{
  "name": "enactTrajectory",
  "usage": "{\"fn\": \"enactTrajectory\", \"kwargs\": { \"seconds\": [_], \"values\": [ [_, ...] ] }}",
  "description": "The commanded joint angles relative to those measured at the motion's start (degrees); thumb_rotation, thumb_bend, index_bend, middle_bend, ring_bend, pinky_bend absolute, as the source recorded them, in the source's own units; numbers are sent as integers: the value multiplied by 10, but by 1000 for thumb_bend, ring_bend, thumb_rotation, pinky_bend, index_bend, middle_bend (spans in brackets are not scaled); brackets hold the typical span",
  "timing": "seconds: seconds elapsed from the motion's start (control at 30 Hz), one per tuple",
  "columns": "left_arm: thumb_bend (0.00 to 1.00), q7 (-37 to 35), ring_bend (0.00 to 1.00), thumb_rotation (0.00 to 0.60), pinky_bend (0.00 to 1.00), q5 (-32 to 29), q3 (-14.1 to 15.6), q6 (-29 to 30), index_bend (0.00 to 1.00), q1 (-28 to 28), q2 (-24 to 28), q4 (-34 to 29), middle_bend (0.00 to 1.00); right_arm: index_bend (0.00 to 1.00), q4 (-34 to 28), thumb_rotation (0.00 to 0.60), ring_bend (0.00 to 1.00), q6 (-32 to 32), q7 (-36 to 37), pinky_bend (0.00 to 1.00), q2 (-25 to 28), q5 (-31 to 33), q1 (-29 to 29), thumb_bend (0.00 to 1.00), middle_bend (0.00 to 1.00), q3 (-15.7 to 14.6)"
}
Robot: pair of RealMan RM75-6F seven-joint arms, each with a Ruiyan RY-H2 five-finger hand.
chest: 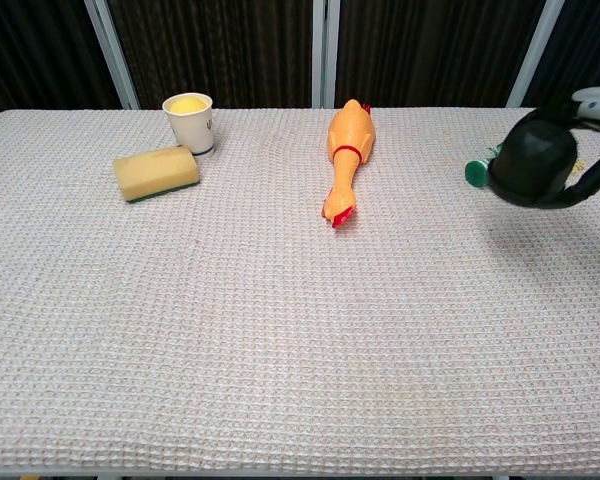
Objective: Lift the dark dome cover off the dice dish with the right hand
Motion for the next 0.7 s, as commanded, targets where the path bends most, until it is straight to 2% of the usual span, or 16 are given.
{"fn": "enactTrajectory", "kwargs": {
  "seconds": [0.03,0.2,0.3,0.4,0.53,0.6,0.7],
  "values": [
    [113,0,0,600,98,1,0,0,66,-1,-1,1,33,387,-40,600,97,2,-37,0,-18,-45,11,278,459,-19],
    [113,-3,0,600,98,1,-2,2,66,-2,1,0,33,387,37,600,97,28,-42,0,5,39,-6,282,459,20],
    [113,-2,0,600,98,0,-2,3,66,-1,1,0,33,387,46,600,94,31,-40,0,16,59,-12,284,459,27],
    [113,2,0,600,98,1,-1,0,66,-2,0,-2,33,387,20,600,93,28,-56,0,8,19,-7,285,459,6],
    [113,8,0,600,98,2,-2,0,66,-3,1,-6,33,388,-1,600,94,24,-68,0,-29,-26,1,284,459,-20],
    [113,10,0,600,98,2,-2,1,66,-3,3,-8,33,389,15,600,95,29,-75,0,-45,-31,1,285,459,-23],
    [113,8,0,600,98,1,-2,3,66,-1,6,-8,33,390,51,600,96,34,-68,0,-56,-6,-8,286,459,-18]
  ]
}}
